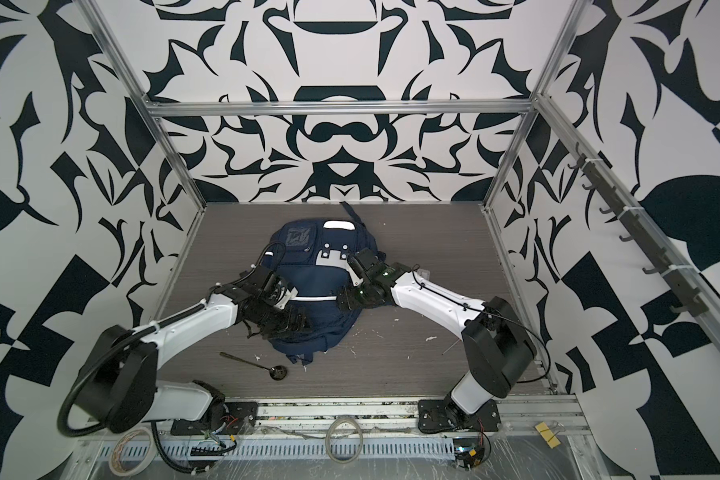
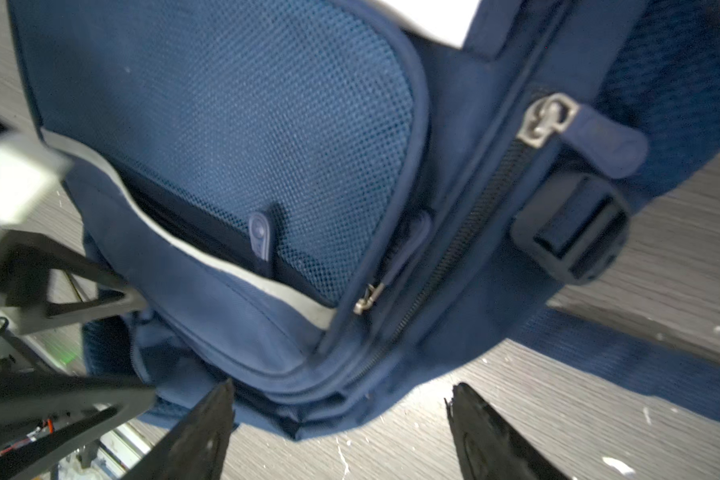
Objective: Pack the student bag
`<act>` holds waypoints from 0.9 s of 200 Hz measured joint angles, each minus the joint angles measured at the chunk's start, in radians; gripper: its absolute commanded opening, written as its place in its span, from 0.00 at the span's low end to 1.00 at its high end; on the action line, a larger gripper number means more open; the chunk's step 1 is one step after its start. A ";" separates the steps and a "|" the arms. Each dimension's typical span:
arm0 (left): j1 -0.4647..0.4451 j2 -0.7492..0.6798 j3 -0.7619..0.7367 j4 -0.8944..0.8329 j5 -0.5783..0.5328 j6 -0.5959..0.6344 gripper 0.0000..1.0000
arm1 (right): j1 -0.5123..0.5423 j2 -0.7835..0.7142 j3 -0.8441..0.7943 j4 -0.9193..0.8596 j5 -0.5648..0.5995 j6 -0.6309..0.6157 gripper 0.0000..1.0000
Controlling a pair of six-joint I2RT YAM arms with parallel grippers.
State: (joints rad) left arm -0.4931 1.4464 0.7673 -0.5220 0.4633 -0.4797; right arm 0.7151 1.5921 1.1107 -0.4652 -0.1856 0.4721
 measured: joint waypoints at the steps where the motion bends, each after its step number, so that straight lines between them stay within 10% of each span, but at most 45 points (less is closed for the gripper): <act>1: 0.001 0.003 0.001 0.001 0.002 -0.001 0.88 | 0.000 0.001 0.000 0.001 0.000 0.000 0.85; 101: 0.069 0.153 0.017 0.256 0.103 -0.156 0.09 | -0.007 0.084 0.009 0.092 -0.014 0.021 0.84; 180: 0.258 0.152 0.038 0.235 0.119 -0.081 0.00 | 0.001 -0.087 0.036 0.042 -0.050 -0.087 0.83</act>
State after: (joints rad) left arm -0.2348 1.5982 0.8051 -0.2867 0.5819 -0.5610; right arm 0.7162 1.5055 1.1465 -0.4232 -0.2359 0.3855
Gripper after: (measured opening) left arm 0.046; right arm 0.835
